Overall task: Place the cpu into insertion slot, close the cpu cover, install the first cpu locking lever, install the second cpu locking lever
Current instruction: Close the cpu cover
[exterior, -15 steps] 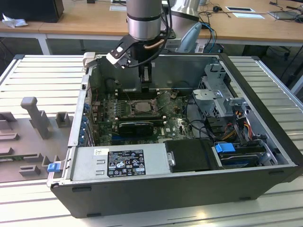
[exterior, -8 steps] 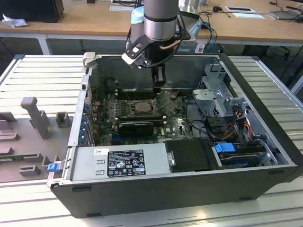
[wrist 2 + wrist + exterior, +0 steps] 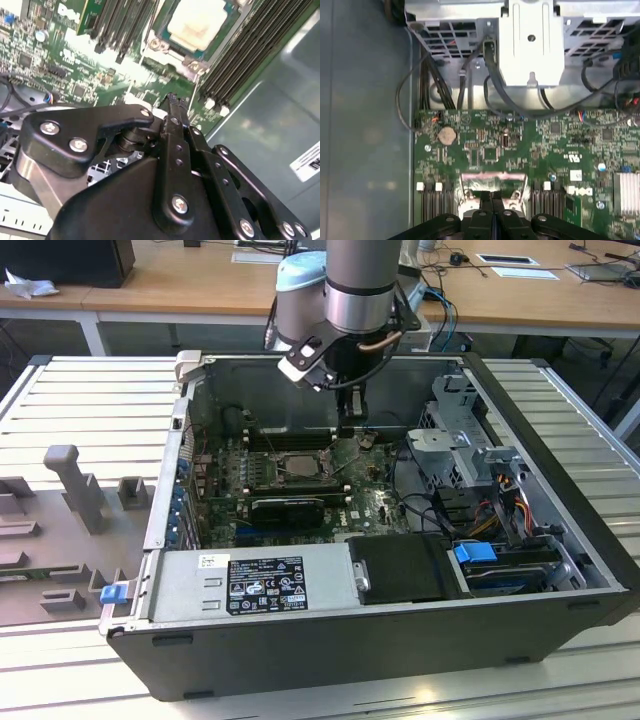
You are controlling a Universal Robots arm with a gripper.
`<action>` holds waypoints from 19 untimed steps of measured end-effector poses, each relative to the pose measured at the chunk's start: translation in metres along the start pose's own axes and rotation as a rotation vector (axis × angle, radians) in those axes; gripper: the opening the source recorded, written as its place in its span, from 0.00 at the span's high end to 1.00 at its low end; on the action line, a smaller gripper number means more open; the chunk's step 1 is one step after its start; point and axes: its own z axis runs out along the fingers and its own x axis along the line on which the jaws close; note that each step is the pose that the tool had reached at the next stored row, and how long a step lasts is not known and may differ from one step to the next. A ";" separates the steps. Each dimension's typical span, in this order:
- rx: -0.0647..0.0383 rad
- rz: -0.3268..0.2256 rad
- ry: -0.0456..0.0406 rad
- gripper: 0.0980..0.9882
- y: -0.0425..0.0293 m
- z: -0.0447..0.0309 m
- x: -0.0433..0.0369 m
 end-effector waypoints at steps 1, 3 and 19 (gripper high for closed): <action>0.000 -0.002 0.0002 0.99 0.0037 0.0005 0.0002; 0.001 -0.016 0.0005 0.99 0.0111 0.0025 0.0003; 0.035 -0.017 -0.0045 0.99 0.0054 0.0144 0.0014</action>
